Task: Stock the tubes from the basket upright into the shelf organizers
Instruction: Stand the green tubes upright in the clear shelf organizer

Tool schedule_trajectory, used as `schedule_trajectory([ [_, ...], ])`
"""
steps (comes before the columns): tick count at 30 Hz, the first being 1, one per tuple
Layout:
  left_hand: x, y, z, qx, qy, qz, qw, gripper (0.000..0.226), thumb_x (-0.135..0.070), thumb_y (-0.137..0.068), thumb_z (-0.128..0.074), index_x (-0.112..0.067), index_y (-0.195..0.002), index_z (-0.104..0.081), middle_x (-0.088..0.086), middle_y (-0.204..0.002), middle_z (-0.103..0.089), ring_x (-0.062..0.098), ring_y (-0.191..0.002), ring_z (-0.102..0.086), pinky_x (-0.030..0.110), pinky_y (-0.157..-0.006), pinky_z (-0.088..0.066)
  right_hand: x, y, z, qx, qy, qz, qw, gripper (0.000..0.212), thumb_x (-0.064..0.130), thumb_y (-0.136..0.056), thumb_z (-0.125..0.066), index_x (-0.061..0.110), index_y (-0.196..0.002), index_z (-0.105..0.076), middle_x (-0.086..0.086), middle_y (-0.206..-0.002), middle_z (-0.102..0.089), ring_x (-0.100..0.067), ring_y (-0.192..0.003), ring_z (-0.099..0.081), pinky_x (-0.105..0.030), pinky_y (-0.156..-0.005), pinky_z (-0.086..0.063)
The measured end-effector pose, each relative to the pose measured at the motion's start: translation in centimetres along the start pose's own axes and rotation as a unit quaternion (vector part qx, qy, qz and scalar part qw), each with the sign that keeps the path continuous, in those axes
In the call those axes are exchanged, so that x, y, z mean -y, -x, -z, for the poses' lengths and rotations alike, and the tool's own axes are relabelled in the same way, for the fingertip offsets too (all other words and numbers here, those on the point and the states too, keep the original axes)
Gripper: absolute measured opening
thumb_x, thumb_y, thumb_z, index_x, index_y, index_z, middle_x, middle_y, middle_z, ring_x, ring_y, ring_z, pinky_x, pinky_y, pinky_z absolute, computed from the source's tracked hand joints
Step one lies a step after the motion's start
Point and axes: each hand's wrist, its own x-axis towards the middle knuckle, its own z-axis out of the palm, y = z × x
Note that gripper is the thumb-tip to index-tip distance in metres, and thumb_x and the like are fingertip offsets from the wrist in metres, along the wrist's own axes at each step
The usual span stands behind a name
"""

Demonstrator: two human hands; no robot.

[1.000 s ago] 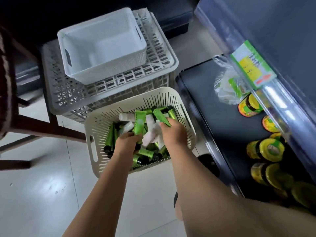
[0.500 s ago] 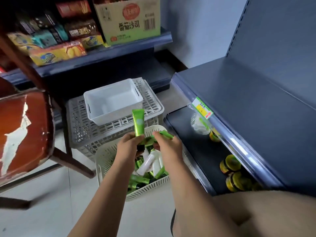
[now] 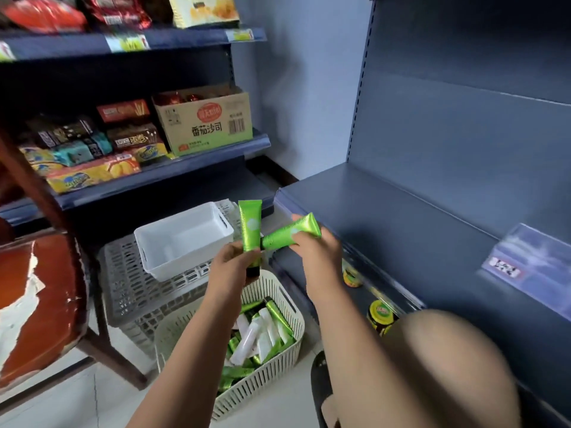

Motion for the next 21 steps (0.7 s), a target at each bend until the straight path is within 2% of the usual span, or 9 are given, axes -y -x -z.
schedule_trajectory([
  [3,-1.7,0.5,-2.2,0.046,-0.006,-0.030,0.998,0.009,-0.013,-0.094,-0.068,-0.008,-0.101,-0.064,0.013,-0.085,-0.070,0.024,-0.080,-0.064,0.037,-0.073,-0.051,3.1,0.2,1.7,-0.041,-0.042,0.024,0.998,0.008,0.007,-0.087,-0.073,0.014,-0.088,-0.074,-0.002,-0.082,-0.073,-0.018,-0.082,-0.070,-0.035,-0.082,-0.060],
  [5,-3.0,1.1,-4.1,0.072,-0.012,-0.048,0.996,0.006,-0.017,-0.094,-0.069,-0.013,-0.095,-0.065,0.013,-0.086,-0.072,0.020,-0.077,-0.065,0.032,-0.067,-0.052,5.5,0.5,3.4,-0.070,-0.050,0.054,0.995,0.004,0.006,-0.089,-0.073,0.009,-0.088,-0.071,-0.005,-0.081,-0.071,-0.020,-0.082,-0.069,-0.033,-0.077,-0.061],
  [7,-4.3,1.7,-6.2,0.107,-0.005,-0.066,0.992,0.008,-0.017,-0.094,-0.070,-0.012,-0.095,-0.064,0.016,-0.085,-0.070,0.018,-0.074,-0.064,0.033,-0.068,-0.052,7.9,0.9,5.8,-0.089,-0.038,0.094,0.991,0.005,0.007,-0.089,-0.073,0.010,-0.092,-0.071,-0.003,-0.084,-0.071,-0.017,-0.082,-0.069,-0.032,-0.073,-0.061],
  [9,-5.3,2.3,-8.5,0.151,0.000,-0.073,0.986,0.008,-0.014,-0.093,-0.071,-0.012,-0.094,-0.064,0.014,-0.083,-0.066,0.019,-0.074,-0.061,0.036,-0.073,-0.053,10.2,1.3,8.6,-0.104,-0.017,0.134,0.985,0.006,0.008,-0.090,-0.072,0.013,-0.094,-0.071,-0.004,-0.086,-0.069,-0.018,-0.085,-0.069,-0.034,-0.076,-0.062],
  [13,-6.3,4.4,-13.6,0.243,-0.018,-0.086,0.966,0.009,-0.014,-0.093,-0.071,-0.012,-0.098,-0.064,0.015,-0.090,-0.066,0.022,-0.082,-0.065,0.031,-0.067,-0.058,14.7,2.8,14.6,-0.134,0.003,0.175,0.975,0.009,0.010,-0.096,-0.065,0.016,-0.102,-0.069,-0.007,-0.093,-0.069,-0.020,-0.087,-0.067,-0.035,-0.080,-0.062],
  [17,-6.4,8.0,-19.3,0.324,-0.033,-0.103,0.940,0.014,-0.011,-0.093,-0.070,-0.022,-0.102,-0.068,0.026,-0.105,-0.068,0.025,-0.090,-0.066,0.043,-0.074,-0.060,18.5,5.9,20.9,-0.171,0.069,0.199,0.963,0.007,0.010,-0.097,-0.063,0.012,-0.101,-0.068,-0.010,-0.093,-0.072,-0.022,-0.084,-0.071,-0.034,-0.076,-0.062],
  [21,-5.9,12.9,-25.4,0.409,-0.038,-0.107,0.905,0.016,-0.011,-0.089,-0.071,-0.027,-0.091,-0.073,0.019,-0.091,-0.065,0.026,-0.086,-0.059,0.045,-0.077,-0.049,21.3,10.5,27.8,-0.208,0.129,0.205,0.948,0.009,0.006,-0.096,-0.065,0.005,-0.104,-0.068,-0.009,-0.091,-0.073,-0.018,-0.079,-0.070,-0.037,-0.080,-0.061],
])
